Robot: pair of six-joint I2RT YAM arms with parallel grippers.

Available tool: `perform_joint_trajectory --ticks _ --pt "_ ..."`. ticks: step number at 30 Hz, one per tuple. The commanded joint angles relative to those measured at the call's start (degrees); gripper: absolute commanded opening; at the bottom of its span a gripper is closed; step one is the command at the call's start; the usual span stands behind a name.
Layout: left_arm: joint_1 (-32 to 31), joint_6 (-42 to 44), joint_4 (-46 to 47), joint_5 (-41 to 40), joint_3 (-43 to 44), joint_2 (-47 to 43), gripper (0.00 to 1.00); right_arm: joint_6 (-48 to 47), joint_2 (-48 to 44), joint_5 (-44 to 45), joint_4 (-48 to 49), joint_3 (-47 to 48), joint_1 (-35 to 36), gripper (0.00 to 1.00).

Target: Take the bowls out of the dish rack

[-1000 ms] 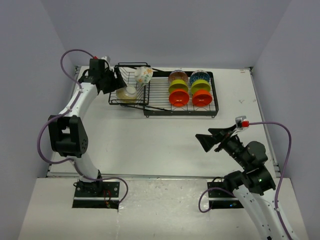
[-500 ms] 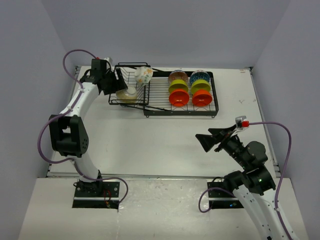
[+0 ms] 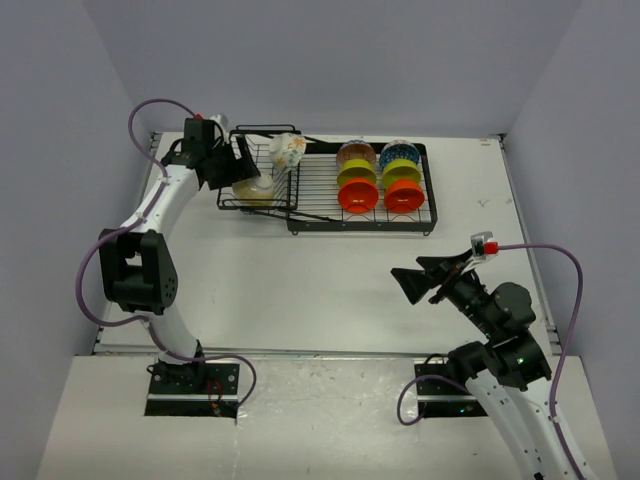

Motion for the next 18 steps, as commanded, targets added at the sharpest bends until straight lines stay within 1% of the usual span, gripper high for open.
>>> perform_joint_trajectory --ticks 1,10,18 --pt "-1.05 0.43 -0.13 2.06 -1.17 -1.29 0.85 -0.57 -0.39 -0.85 1.56 -0.20 0.27 0.99" --pt "-1.40 -0.62 2.15 6.09 -1.96 -0.07 0.85 -0.57 -0.56 -0.85 1.64 -0.37 0.27 0.99" --pt "-1.58 -3.08 7.42 7.68 -5.30 -1.38 0.81 -0.57 -0.65 -0.85 1.47 -0.46 0.27 0.99"
